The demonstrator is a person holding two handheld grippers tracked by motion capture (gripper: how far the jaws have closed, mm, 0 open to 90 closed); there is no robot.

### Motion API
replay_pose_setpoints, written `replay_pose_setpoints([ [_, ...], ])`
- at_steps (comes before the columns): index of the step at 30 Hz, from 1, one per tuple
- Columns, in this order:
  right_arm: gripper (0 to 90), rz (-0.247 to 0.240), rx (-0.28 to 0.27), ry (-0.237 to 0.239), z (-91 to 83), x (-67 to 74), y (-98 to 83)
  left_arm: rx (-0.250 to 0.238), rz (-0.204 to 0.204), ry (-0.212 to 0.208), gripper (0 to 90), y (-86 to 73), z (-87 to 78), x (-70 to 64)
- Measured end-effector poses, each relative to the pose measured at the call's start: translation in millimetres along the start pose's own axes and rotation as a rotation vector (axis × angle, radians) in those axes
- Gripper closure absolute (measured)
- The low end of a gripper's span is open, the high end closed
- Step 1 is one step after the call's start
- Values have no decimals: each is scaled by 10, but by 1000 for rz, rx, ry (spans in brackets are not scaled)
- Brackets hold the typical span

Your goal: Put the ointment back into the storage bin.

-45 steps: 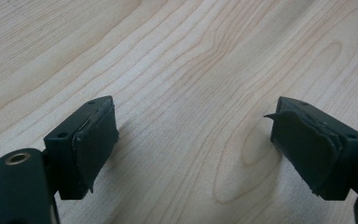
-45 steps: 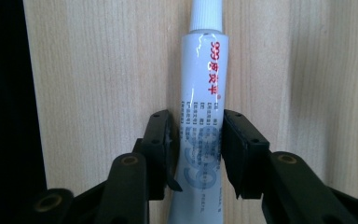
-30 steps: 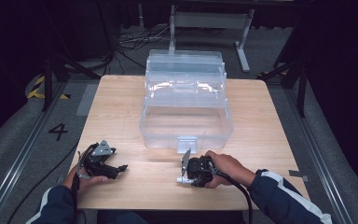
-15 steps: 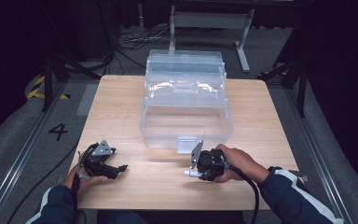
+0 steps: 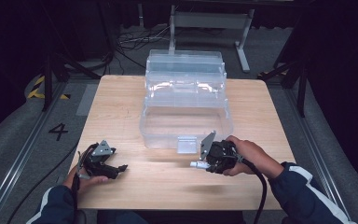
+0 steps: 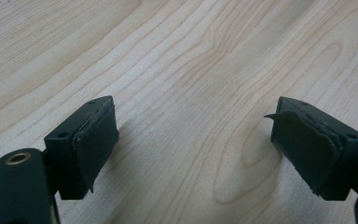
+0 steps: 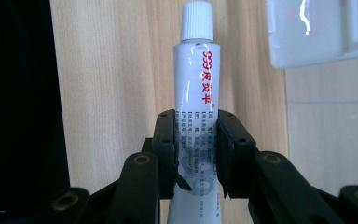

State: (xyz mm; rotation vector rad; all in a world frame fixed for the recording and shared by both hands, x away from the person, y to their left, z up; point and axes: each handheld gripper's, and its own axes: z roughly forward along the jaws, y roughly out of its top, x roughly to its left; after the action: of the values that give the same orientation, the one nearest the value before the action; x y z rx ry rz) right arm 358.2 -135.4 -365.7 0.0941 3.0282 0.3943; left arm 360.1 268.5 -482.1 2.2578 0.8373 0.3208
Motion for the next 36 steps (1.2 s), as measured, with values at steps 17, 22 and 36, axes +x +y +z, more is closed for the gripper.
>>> replay_pose_setpoints([
  [17, 721, 11, -1, -29, -261, -123, -16, -2, -3, 0, 148, 3, 5, 0],
  [22, 721, 2, 2, -36, -328, -136, 1, 0, -3, 0, 148, 3, 4, 0],
  [36, 721, 23, 2, -85, -626, -350, 42, -1, -3, 0, 148, 3, 5, 0],
])
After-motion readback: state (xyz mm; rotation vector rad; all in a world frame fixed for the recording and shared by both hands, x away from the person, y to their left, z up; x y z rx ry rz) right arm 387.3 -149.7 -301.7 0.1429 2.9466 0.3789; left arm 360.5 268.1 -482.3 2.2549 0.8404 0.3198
